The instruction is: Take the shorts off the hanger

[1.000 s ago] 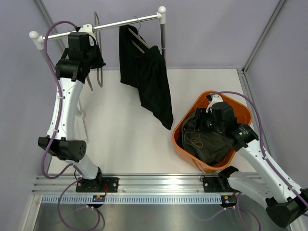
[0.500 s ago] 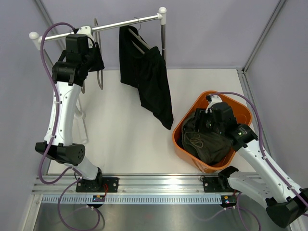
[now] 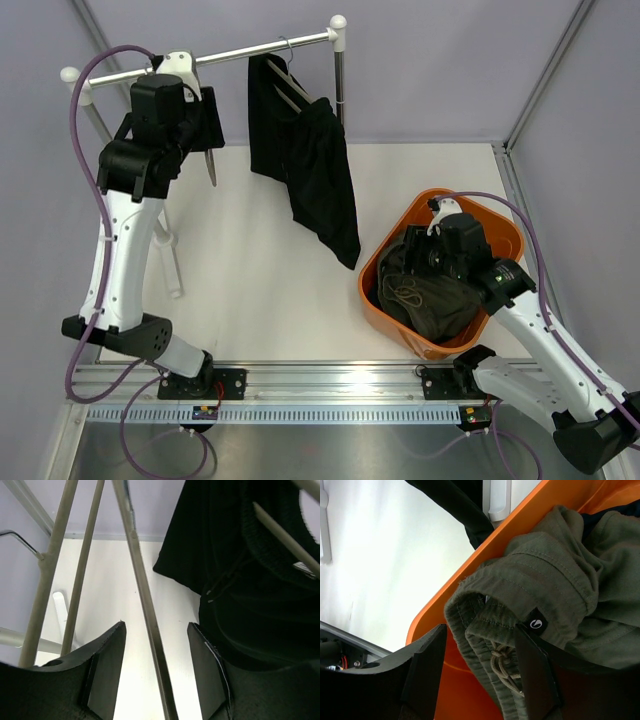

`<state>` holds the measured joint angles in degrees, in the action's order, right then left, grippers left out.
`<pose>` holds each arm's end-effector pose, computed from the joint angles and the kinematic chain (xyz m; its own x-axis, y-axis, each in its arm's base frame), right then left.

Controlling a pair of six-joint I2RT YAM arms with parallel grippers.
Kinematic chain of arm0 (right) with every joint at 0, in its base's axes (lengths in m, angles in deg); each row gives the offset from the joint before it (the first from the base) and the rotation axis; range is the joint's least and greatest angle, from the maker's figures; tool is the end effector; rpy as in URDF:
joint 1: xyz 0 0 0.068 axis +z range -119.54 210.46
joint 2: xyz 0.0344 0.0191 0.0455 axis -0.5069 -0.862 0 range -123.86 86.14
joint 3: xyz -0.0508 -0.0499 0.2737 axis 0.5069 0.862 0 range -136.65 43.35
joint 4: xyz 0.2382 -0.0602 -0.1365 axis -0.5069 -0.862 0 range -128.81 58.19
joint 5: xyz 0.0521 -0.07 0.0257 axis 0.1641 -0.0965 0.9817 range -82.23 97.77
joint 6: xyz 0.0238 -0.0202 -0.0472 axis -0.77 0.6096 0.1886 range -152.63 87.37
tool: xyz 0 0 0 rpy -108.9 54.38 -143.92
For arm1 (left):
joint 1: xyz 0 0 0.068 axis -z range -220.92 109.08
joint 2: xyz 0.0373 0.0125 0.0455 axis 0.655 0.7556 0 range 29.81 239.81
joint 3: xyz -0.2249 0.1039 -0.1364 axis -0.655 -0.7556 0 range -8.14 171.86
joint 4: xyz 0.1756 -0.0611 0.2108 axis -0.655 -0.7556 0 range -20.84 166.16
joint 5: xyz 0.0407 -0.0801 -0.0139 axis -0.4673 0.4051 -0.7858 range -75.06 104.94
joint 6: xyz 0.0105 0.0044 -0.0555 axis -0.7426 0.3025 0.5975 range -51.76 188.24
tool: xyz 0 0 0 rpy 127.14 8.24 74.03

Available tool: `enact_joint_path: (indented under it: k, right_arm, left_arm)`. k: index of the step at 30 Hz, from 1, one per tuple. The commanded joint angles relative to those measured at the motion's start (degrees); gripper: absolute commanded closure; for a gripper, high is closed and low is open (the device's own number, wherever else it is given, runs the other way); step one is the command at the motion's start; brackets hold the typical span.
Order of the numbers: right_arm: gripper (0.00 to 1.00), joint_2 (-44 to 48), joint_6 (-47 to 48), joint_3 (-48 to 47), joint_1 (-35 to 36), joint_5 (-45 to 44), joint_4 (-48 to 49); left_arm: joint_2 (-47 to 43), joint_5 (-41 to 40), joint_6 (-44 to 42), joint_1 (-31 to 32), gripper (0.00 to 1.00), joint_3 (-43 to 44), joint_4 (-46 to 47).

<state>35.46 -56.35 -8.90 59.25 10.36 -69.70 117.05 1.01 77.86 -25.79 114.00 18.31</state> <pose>0.1759 0.0988 0.3258 -0.6816 0.0840 -0.7269 -0.2610 0.9002 0.3487 0.2863 -0.0675 0.5450 -0.3775 -0.0660 -0.9236 -0.0241 0.9978 -0.0615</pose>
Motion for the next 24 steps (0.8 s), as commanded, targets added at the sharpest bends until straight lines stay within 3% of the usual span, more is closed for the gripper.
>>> enact_joint_path:
  k: [1,9,14,20,24]
  right_arm:
    - [0.35,0.67,0.26,0.3,-0.06,0.57,1.76]
    - [0.34,1.19,0.26,0.83,-0.06,0.84,2.12]
    - [0.33,1.37,0.52,0.66,-0.14,0.66,2.03]
    - [0.33,1.28,0.7,-0.13,-0.06,0.57,1.15]
    - [0.32,1.81,0.79,-0.75,-0.14,0.4,0.1]
  left_arm:
    - [-5.14,-3.9,-1.89,3.22,0.43,2.66,1.68]
    - [-11.74,-16.2,-3.91,15.34,0.38,1.7,6.95]
    - [-16.22,-16.13,-3.39,21.15,0.33,-5.86,16.08]
    - [-10.96,-14.19,-2.42,27.31,0.3,-7.44,26.17]
    - [-4.11,-17.95,-1.28,28.9,0.25,-4.82,31.47]
